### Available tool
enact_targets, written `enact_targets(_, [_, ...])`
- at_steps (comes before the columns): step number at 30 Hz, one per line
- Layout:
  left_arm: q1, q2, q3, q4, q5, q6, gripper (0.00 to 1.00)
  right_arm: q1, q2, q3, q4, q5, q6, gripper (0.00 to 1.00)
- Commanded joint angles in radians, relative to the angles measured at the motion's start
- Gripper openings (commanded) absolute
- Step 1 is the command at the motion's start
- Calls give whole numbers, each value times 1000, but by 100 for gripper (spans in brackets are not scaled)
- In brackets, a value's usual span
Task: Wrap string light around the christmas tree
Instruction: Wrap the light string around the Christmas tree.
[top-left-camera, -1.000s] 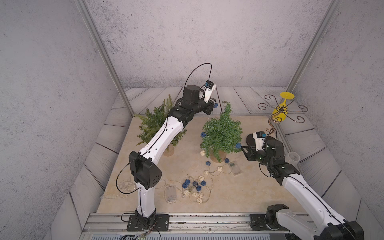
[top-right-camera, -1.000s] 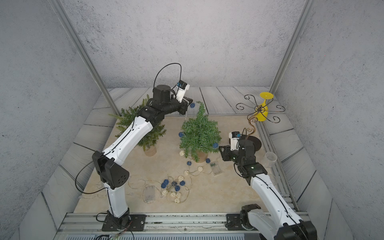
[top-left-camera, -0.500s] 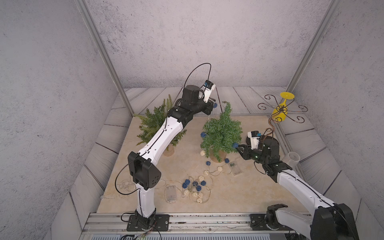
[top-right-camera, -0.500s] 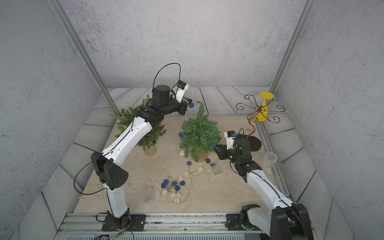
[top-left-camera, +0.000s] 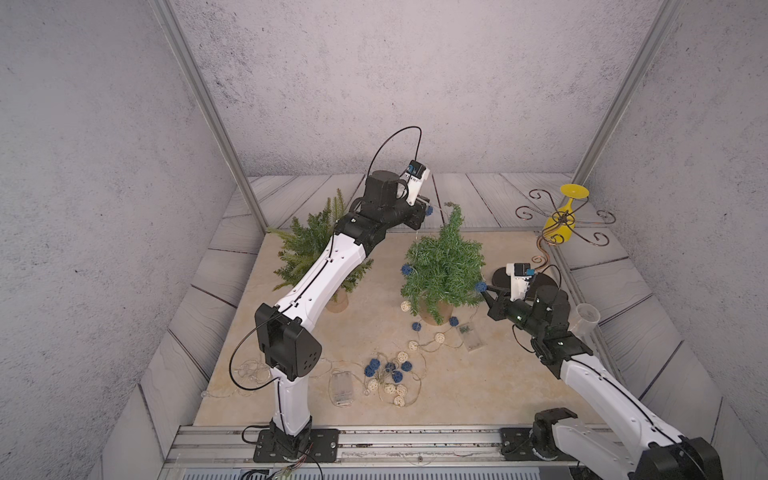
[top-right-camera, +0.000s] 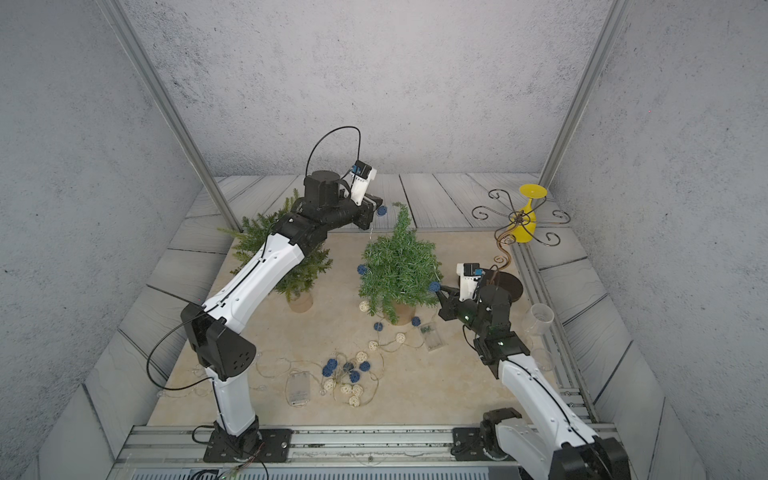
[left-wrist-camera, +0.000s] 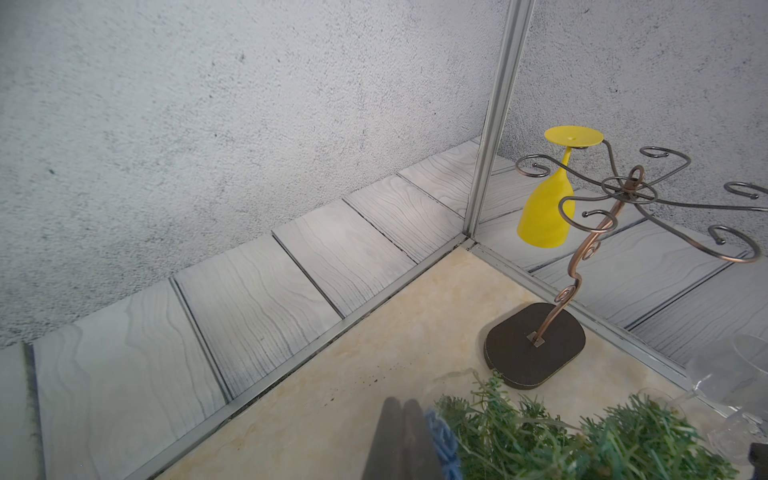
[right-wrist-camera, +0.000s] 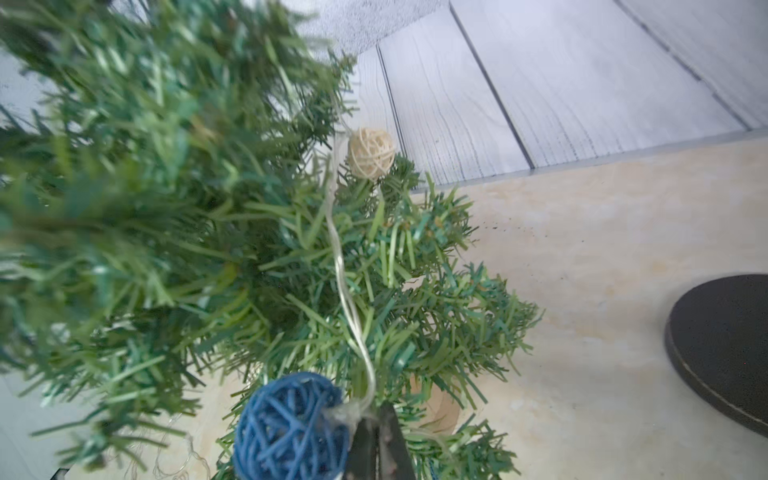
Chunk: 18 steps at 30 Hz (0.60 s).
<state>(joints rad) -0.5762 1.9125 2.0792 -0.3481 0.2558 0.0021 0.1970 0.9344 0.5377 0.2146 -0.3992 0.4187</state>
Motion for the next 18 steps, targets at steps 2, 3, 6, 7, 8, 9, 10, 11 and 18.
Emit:
enact_targets(2, [4, -36, 3, -1, -39, -1, 0, -19, -27, 54, -98, 145, 32, 0])
enact_targets(3, [5, -35, 5, -7, -49, -1, 0, -26, -19, 67, -104, 147, 46, 0])
enact_targets(6, [11, -37, 9, -25, -78, -5, 0, -60, 26, 116, -112, 153, 95, 0])
enact_targets(7, [16, -36, 13, -32, -81, -11, 0, -74, 53, 146, -126, 153, 105, 0])
enact_targets(8, [20, -35, 16, -38, -81, -15, 0, -86, 91, 174, -130, 139, 116, 0])
enact_targets(9, [22, -31, 21, -49, -79, -15, 0, -100, 132, 200, -131, 118, 130, 0])
enact_targets(10, [24, -26, 29, -61, -80, -14, 0, -107, 164, 223, -132, 96, 137, 0])
enact_targets(11, [27, -23, 30, -69, -84, -15, 0, -111, 198, 250, -144, 77, 140, 0])
enact_targets(18, [37, -99, -101, -79, -151, -63, 0, -109, 287, 293, -151, -71, 166, 0])
